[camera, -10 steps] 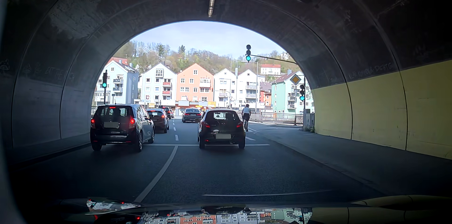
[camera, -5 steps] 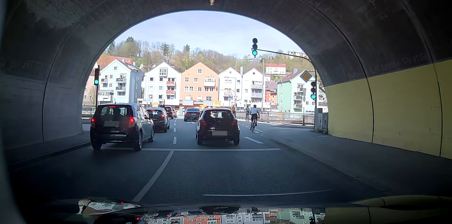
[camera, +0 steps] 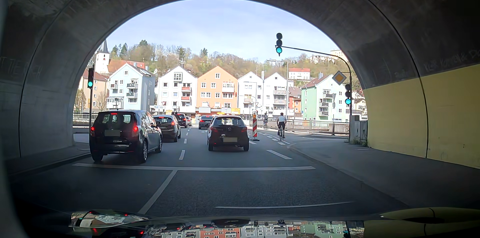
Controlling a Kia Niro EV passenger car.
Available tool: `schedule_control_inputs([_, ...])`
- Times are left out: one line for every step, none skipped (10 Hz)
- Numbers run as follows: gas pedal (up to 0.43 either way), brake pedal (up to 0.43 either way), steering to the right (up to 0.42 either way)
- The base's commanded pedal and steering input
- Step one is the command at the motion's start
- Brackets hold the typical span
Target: Follow the waypoints while adhering to traffic rules and regulations
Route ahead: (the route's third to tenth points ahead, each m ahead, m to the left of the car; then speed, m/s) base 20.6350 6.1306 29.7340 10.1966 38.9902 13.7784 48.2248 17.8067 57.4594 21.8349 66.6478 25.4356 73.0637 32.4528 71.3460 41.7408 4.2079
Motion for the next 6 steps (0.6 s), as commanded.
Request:
schedule_control_inputs([0.189, 0.000, -0.055])
schedule_control_inputs([0.189, 0.000, -0.058])
schedule_control_inputs([0.189, 0.000, -0.063])
schedule_control_inputs([0.189, 0.000, -0.069])
schedule_control_inputs([0.189, 0.000, -0.074])
schedule_control_inputs([0.189, 0.000, -0.079])
